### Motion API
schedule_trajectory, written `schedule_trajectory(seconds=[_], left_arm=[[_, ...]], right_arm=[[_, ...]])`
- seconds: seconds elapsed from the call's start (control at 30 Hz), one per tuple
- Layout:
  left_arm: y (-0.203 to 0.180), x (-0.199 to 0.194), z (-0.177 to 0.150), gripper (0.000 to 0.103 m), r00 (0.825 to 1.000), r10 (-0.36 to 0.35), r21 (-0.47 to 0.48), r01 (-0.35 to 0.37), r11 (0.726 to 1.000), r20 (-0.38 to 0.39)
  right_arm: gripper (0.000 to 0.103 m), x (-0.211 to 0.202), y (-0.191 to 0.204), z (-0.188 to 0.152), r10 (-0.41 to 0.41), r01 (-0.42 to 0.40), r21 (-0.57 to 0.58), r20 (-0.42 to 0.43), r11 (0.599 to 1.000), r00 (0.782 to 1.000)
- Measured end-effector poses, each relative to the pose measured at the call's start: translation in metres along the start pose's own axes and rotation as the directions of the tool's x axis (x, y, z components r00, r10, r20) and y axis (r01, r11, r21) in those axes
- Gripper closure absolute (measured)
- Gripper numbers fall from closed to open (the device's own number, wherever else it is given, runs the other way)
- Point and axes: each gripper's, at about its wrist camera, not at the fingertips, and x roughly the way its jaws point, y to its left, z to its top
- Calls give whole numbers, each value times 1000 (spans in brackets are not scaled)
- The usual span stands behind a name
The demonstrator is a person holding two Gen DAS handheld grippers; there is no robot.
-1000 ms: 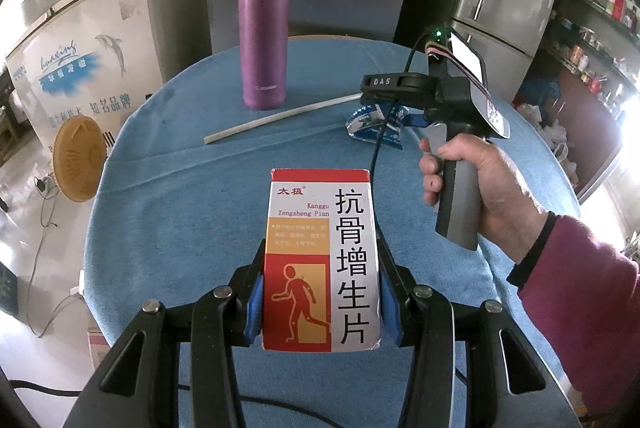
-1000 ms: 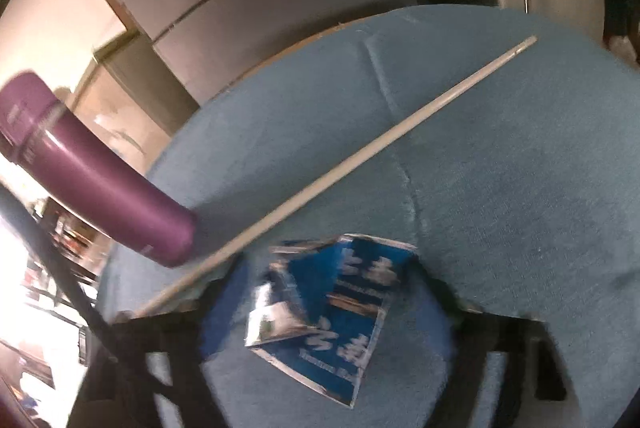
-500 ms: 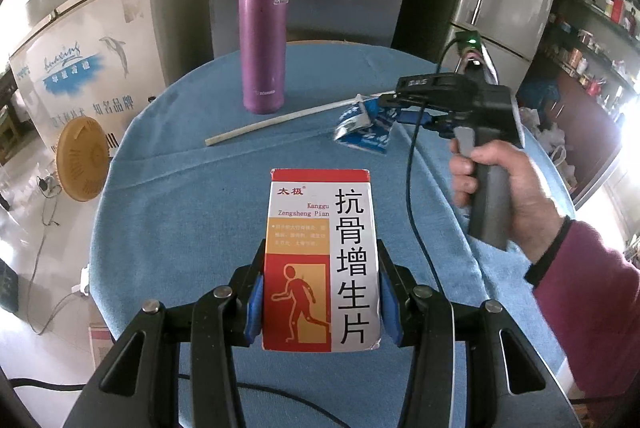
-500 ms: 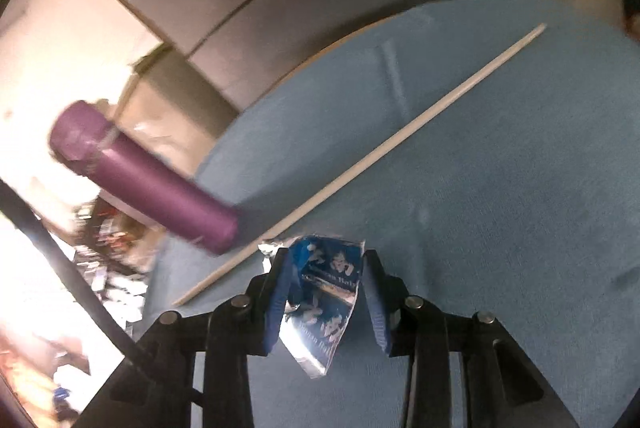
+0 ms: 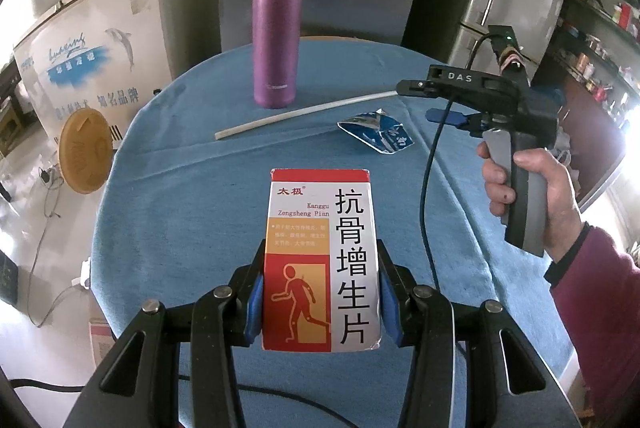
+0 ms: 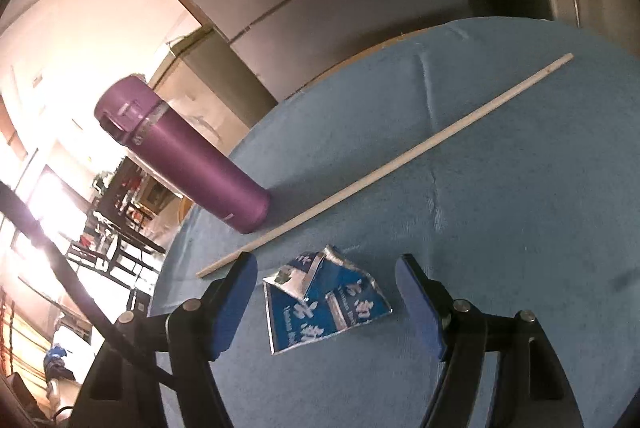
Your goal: Collect trash
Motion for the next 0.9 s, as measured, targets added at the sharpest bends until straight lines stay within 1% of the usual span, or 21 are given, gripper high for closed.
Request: schedule_trajectory(seconds=[0.07, 0.13, 0.2, 0.27, 0.43, 0.5, 0.53, 0.57, 0.6, 0.63, 0.67, 0.7, 0.73, 0.77, 0.8, 0.9], left_arm=[[1, 2, 0, 55, 1000, 4, 1, -4, 1000, -2], [2, 4, 1, 55, 1000, 2, -2, -2, 1000, -7], [2, 6, 2, 55, 1000, 2, -2, -2, 1000, -12], [1, 7, 2, 55, 1000, 2, 2, -2, 1000, -14], [3, 8, 3, 55, 1000, 3, 2, -3, 1000, -17], [3, 9, 3, 55, 1000, 2, -2, -2, 1000, -19], [3, 10, 4, 55, 1000, 1, -5, -1, 1000, -20], [3, 10, 3, 55, 1000, 2, -5, -2, 1000, -21], [3, 9, 3, 55, 1000, 3, -5, -3, 1000, -21], [3, 8, 3, 55, 1000, 4, -4, -4, 1000, -20], [3, 8, 3, 55, 1000, 5, -6, -6, 1000, -20], [4, 9, 4, 55, 1000, 7, -10, -8, 1000, -21], [5, 8, 4, 55, 1000, 10, -13, -10, 1000, -21], [6, 8, 5, 55, 1000, 16, -17, -16, 1000, -20], [8, 7, 6, 55, 1000, 26, -23, -26, 999, -17], [13, 4, 7, 55, 999, 37, -41, -37, 998, -11]], right_arm=[[26, 11, 7, 3, -10, 9, -42, -10, 999, 1000], [26, 20, 10, 3, -9, 6, -68, -38, 998, 999], [26, 35, 12, 2, -20, 14, -78, -80, 997, 997], [26, 43, 11, 1, -27, 20, -80, -95, 997, 995], [26, 47, 19, -9, -8, -7, -129, -117, 992, 993], [26, 46, 27, -14, -64, 46, -189, -92, 981, 994], [27, 48, 28, -16, -73, 51, -206, -102, 977, 992], [41, 51, 28, -18, -73, 48, -211, -112, 976, 991], [50, 54, 28, -20, -77, 50, -211, -123, 976, 989], [54, 54, 28, -20, -60, 33, -208, -121, 978, 991], [61, 52, 28, -21, -52, 26, -210, -117, 977, 992], [64, 51, 30, -22, -47, 21, -216, -116, 976, 992], [70, 49, 32, -24, -44, 17, -223, -113, 975, 993], [75, 46, 35, -26, -46, 20, -232, -104, 973, 993], [77, 42, 38, -28, -47, 23, -237, -93, 971, 995], [79, 27, 40, -35, -42, 26, -215, -69, 976, 997]])
